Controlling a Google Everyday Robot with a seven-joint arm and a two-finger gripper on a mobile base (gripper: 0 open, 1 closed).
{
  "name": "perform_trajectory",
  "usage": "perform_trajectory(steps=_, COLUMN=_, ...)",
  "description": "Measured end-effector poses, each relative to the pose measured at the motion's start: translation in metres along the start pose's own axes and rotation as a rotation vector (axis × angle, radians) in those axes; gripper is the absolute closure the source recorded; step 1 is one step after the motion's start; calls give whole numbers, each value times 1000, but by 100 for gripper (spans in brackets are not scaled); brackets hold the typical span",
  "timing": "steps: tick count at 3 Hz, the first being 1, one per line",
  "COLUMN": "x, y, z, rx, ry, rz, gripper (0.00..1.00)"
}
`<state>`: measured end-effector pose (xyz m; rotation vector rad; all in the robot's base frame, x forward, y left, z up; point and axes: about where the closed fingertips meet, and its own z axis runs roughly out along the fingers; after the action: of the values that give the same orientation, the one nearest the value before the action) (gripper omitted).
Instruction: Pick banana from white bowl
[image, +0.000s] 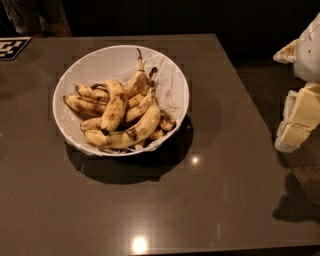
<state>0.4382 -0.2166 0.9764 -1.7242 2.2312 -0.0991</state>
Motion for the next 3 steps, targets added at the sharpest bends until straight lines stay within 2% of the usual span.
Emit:
perform_trajectory(steps=1, x=0, y=0, z=0, rx=0, ry=0, rz=0, gripper=0)
perform_trajectory(steps=2, x=-4, y=-4, z=0, rx=9, ry=39, rz=50, gripper=0)
perform_trajectory(steps=3, x=-19, y=-21, z=7, rx=-8, ry=121, rz=145, gripper=0)
